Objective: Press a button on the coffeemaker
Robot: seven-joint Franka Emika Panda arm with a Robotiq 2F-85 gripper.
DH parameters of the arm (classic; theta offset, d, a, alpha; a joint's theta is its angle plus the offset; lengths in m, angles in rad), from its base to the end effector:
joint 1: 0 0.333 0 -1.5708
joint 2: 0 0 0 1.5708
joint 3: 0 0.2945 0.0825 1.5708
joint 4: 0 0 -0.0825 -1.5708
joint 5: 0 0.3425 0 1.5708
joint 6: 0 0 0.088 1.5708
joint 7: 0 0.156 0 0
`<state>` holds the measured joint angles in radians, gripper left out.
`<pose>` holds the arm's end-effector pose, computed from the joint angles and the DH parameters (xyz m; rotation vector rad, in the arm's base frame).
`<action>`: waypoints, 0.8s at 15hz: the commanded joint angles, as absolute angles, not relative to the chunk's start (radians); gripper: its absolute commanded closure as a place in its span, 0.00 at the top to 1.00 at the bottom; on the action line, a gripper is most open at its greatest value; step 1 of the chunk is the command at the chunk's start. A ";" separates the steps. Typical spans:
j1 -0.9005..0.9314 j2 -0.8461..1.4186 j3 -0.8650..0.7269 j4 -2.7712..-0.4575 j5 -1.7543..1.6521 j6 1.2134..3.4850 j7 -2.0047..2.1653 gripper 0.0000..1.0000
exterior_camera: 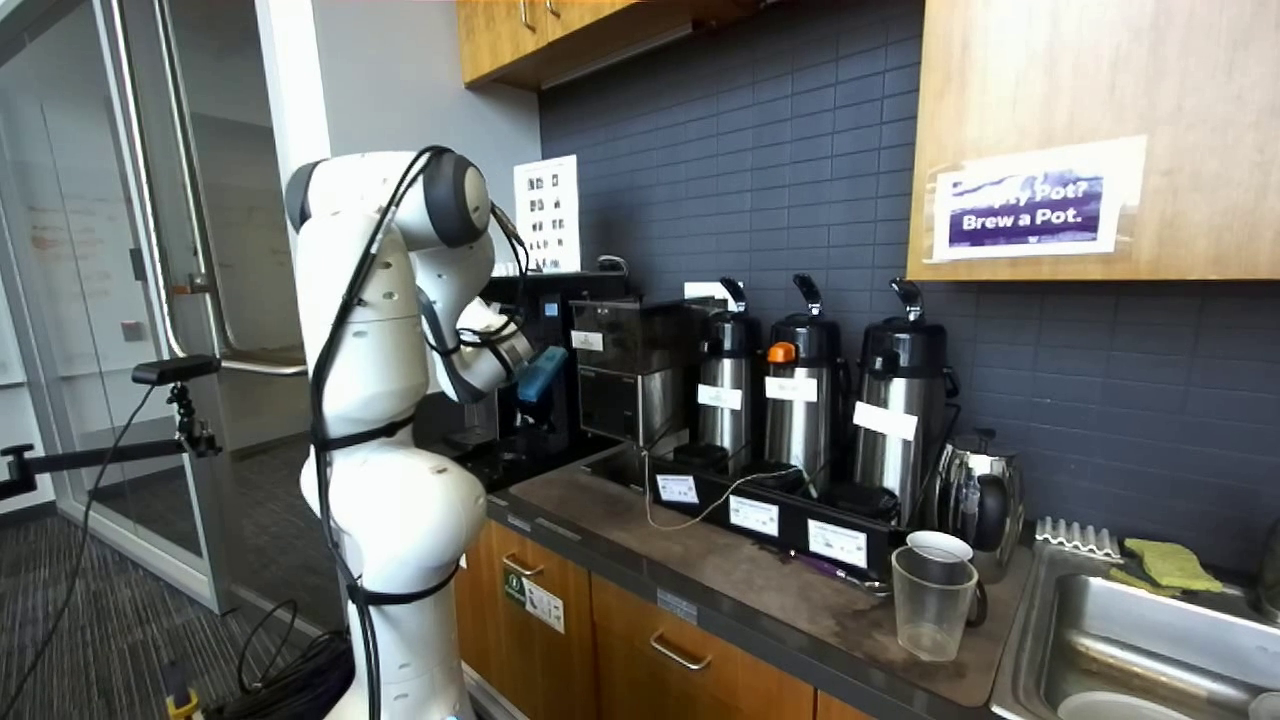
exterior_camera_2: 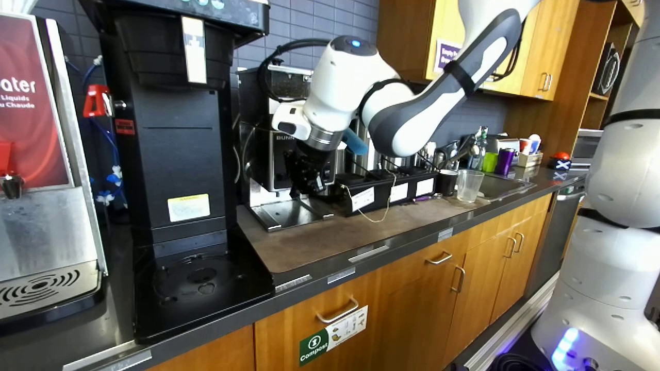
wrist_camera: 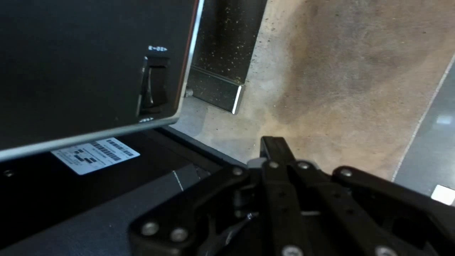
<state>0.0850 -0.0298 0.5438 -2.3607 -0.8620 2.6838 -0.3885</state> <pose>0.4104 0.3077 0.3328 1.6895 2.0054 0.5060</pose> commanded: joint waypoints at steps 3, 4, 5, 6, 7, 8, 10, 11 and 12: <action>0.273 -0.312 0.497 -2.470 -0.598 2.436 -0.466 0.00; 0.316 -0.357 0.484 -2.482 -0.562 2.373 -0.466 0.00; 0.353 -0.396 0.477 -2.489 -0.536 2.303 -0.458 0.00; 0.384 -0.435 0.471 -2.495 -0.508 2.237 -0.443 0.00; 0.412 -0.480 0.471 -2.503 -0.481 2.164 -0.421 0.00; 0.435 -0.514 0.471 -2.505 -0.461 2.098 -0.399 0.00; 0.483 -0.582 0.475 -2.501 -0.409 1.962 -0.339 0.00; 0.501 -0.613 0.481 -2.497 -0.389 1.898 -0.300 0.00; 0.518 -0.640 0.487 -2.493 -0.369 1.843 -0.256 0.00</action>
<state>0.4647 -0.5343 0.4897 -2.4750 -0.4240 1.9743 -0.3473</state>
